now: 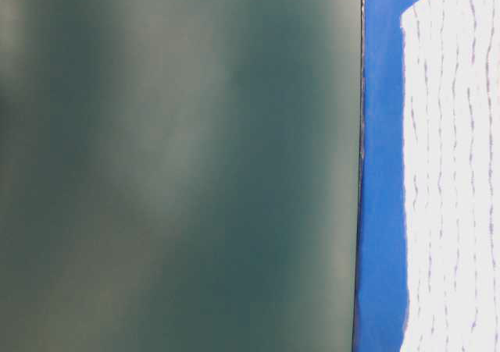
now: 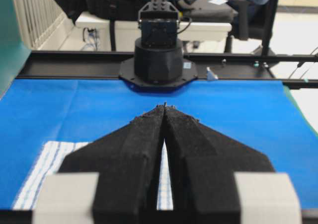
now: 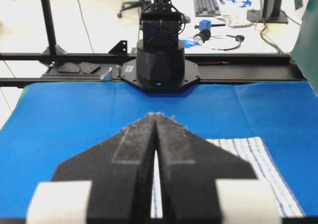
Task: Fold the blue towel.
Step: 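Move both grippers to the towel's far corners and grasp them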
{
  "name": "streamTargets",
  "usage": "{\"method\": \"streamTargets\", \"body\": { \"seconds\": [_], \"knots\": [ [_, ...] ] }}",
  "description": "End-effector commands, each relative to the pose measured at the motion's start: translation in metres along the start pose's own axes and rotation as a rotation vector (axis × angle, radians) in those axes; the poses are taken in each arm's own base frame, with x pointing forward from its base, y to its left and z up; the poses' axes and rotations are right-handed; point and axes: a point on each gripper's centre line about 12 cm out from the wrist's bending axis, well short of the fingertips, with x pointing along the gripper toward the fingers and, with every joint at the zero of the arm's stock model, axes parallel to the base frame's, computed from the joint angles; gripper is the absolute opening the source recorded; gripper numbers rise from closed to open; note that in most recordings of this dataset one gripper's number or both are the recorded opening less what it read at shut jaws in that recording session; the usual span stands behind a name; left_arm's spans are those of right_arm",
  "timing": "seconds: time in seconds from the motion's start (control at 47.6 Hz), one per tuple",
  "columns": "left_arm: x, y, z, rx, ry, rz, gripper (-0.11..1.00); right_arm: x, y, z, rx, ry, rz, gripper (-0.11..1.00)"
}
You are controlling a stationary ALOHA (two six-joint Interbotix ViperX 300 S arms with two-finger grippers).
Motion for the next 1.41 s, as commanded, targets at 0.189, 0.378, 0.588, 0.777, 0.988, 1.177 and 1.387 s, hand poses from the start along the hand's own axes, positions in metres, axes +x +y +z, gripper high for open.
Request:
{"method": "streamTargets", "body": {
  "seconds": [0.189,0.378,0.588,0.777,0.988,1.177,1.387],
  "knots": [
    [0.006,0.028,-0.012,-0.030,0.082,0.141,-0.01,0.011,-0.024,-0.002,0.023,0.066,-0.118,0.00],
    [0.013,0.060,-0.039,-0.043,0.202,0.281,0.00,0.019,-0.060,-0.026,0.077,0.186,-0.276,0.00],
    [0.019,0.093,-0.074,-0.075,0.342,0.406,0.06,0.026,-0.105,-0.060,0.162,0.323,-0.454,0.01],
    [0.017,0.123,-0.112,-0.121,0.474,0.515,0.58,0.037,-0.140,-0.099,0.221,0.520,-0.552,0.38],
    [0.018,0.146,-0.156,-0.165,0.610,0.579,0.89,0.047,-0.168,-0.142,0.266,0.665,-0.606,0.55],
    [0.019,0.161,-0.189,-0.186,0.686,0.611,0.88,0.054,-0.182,-0.173,0.289,0.749,-0.622,0.54],
    [0.015,0.173,-0.211,-0.213,0.743,0.644,0.87,0.059,-0.191,-0.194,0.303,0.785,-0.631,0.54]
  ]
}}
